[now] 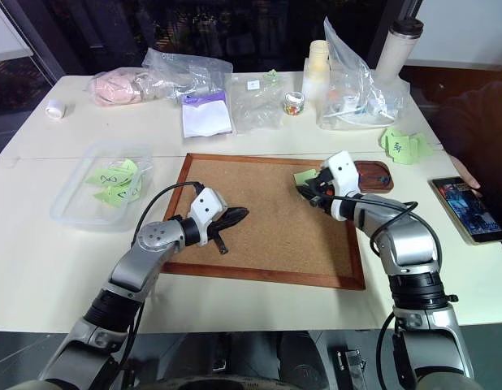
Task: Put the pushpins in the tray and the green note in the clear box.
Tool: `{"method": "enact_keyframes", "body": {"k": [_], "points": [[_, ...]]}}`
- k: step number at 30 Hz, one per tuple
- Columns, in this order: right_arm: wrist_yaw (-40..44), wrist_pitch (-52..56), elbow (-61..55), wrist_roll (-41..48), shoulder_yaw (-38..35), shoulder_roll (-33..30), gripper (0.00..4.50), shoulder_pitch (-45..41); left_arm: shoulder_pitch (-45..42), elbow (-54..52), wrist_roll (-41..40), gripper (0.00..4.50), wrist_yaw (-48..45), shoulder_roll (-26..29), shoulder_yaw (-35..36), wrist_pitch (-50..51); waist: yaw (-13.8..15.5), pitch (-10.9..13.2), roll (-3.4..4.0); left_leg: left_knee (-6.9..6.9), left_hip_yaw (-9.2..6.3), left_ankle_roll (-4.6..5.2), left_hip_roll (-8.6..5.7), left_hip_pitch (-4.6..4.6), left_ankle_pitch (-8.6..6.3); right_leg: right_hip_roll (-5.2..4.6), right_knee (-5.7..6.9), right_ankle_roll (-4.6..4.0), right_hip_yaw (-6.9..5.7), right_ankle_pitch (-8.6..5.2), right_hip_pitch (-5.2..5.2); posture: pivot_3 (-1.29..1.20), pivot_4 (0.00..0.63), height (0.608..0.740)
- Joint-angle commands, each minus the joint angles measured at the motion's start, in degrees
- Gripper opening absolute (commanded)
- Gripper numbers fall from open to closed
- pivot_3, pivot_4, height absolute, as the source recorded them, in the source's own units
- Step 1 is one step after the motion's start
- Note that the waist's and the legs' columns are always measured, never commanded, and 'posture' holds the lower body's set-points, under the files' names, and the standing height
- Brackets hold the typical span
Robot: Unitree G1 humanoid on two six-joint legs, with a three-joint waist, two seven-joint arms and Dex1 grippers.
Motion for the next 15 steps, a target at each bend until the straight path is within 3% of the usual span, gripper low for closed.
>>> {"method": "enact_keyframes", "body": {"k": [1,15], "points": [[-0.2,-2.0,-1.1,-1.7,0.8,-0.2,1.36,-0.6,2.1,2.9,1.3,0.00,-0.7,0.5,-2.2,1.9,0.0,0.0,0.00,0.00,0.00,0.00,0.00,0.00,0.00,0.00,0.00,0.00,0.00,0.00,0.00,0.00,0.150,0.740],[0.1,-5.8,4.5,-4.8,0.9,0.1,1.36,-3.1,2.3,3.2,1.4,0.00,-0.1,0.2,-2.0,1.5,0.0,0.0,0.00,0.00,0.00,0.00,-0.01,0.01,0.00,0.00,0.00,0.00,0.00,0.00,0.00,0.00,0.150,0.740]]}}
